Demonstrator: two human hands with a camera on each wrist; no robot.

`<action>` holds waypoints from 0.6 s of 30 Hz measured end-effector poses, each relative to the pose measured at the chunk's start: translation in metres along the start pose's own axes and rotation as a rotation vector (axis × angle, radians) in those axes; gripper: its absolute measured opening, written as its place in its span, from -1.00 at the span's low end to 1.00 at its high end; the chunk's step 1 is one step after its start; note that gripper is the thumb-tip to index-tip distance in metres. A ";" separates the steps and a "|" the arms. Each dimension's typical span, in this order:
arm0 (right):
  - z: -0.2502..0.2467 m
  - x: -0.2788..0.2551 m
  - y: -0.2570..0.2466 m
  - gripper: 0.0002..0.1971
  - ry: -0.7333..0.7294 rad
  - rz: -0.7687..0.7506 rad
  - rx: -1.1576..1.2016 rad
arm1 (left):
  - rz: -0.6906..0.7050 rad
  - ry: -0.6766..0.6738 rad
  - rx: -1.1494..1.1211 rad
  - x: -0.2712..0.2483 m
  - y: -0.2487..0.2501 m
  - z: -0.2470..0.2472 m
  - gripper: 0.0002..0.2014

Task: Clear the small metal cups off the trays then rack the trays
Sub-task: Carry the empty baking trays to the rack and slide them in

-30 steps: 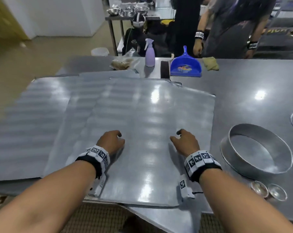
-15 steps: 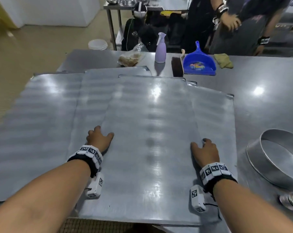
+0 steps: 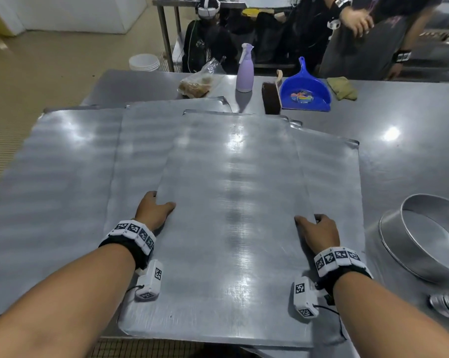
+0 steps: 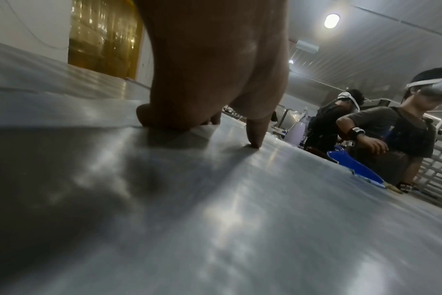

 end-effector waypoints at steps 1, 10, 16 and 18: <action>-0.001 0.001 0.001 -0.20 0.002 0.005 0.016 | -0.003 -0.007 -0.027 -0.001 0.004 0.001 -0.58; -0.036 0.010 0.022 -0.50 0.095 0.035 0.131 | 0.076 -0.083 -0.082 -0.003 0.044 0.025 -0.65; -0.071 0.006 0.050 -0.44 0.236 0.066 0.114 | 0.111 -0.174 -0.054 -0.017 0.065 0.067 -0.64; -0.076 0.004 0.061 -0.32 0.256 0.074 0.103 | 0.130 -0.209 -0.004 -0.021 0.068 0.078 -0.62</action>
Point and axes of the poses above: each hand's wrist, its own x-axis towards the middle knuckle, its own z-axis out of the palm, y = z × x, the point moved 4 cm from there along x, towards the middle knuckle, and after that the axes turned 11 degrees about y, right-handed, at the moved point
